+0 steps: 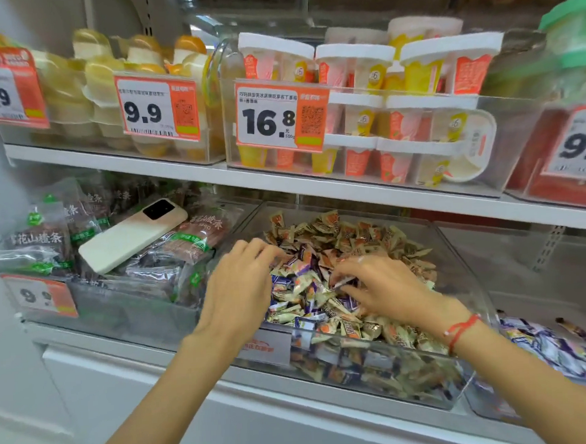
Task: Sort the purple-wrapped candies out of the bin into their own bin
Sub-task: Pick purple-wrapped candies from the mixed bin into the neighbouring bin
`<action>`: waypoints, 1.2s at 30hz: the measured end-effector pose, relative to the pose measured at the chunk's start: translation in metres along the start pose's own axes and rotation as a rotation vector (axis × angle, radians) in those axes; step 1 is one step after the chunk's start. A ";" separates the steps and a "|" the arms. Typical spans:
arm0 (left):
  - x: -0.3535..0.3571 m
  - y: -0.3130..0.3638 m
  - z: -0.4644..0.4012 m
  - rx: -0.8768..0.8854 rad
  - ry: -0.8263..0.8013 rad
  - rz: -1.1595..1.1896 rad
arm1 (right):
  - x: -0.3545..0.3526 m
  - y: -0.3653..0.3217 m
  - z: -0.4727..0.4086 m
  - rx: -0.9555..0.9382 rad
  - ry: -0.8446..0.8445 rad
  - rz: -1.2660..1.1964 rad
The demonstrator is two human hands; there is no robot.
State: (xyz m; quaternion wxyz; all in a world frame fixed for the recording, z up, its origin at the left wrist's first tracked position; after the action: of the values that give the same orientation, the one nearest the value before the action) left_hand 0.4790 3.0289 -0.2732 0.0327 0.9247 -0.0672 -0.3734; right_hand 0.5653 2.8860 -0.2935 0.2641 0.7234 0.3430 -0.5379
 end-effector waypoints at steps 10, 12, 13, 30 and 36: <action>0.107 0.013 -0.006 -0.108 -0.612 0.270 | -0.014 0.044 0.054 0.184 -0.058 -0.274; 0.102 0.013 -0.009 -0.117 -0.570 0.348 | -0.014 0.042 0.056 0.178 -0.116 -0.282; 0.100 0.014 -0.010 -0.114 -0.567 0.373 | -0.014 0.038 0.056 0.158 -0.153 -0.209; 0.043 -0.014 -0.014 -0.302 -0.221 0.300 | -0.031 -0.020 0.002 0.016 0.164 -0.124; 0.027 -0.018 -0.003 -0.317 -0.208 0.204 | 0.017 -0.039 -0.018 -0.105 -0.091 0.210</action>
State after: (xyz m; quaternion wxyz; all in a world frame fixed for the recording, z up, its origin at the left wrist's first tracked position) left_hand 0.5024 3.0427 -0.2916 0.2083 0.8528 -0.1038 -0.4675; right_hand 0.5491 2.9271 -0.3049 0.3718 0.7152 0.2808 -0.5210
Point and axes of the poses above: each hand's wrist, its own z-axis away from the middle knuckle, its own x-axis out of the palm, y = z × x, the point moved 9 cm from there along -z, towards the middle knuckle, and after that the axes turned 1 degree about y, right-handed, at the moved point
